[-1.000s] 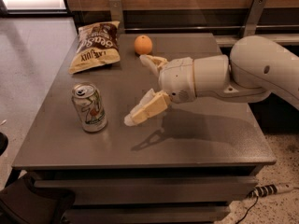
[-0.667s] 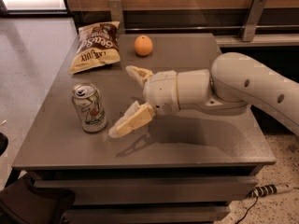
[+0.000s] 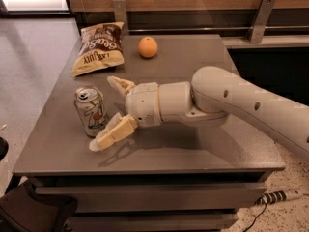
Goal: Pick 7up can
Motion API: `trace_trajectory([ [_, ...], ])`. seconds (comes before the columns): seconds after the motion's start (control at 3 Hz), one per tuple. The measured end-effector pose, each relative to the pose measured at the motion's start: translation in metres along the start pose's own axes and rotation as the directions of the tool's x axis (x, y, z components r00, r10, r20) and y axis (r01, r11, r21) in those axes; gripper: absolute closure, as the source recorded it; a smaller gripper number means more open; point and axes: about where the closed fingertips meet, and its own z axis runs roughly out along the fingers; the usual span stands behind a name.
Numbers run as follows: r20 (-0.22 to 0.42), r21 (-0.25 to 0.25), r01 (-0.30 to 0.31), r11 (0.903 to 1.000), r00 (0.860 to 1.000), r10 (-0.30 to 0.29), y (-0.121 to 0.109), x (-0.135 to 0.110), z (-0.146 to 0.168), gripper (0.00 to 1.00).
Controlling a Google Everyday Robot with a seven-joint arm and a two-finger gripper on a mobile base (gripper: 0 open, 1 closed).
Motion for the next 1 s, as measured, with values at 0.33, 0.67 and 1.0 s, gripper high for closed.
trace_trajectory([
  [0.33,0.052,-0.039,0.009,0.9992,0.999,-0.007,-0.0016,-0.0024,0.0200,0.12],
  [0.67,0.059,-0.048,0.010,0.9988,0.998,-0.007,-0.0011,-0.0027,0.0239,0.36],
  [1.0,0.059,-0.051,0.011,0.9986,0.998,-0.008,0.0002,-0.0037,0.0253,0.59],
])
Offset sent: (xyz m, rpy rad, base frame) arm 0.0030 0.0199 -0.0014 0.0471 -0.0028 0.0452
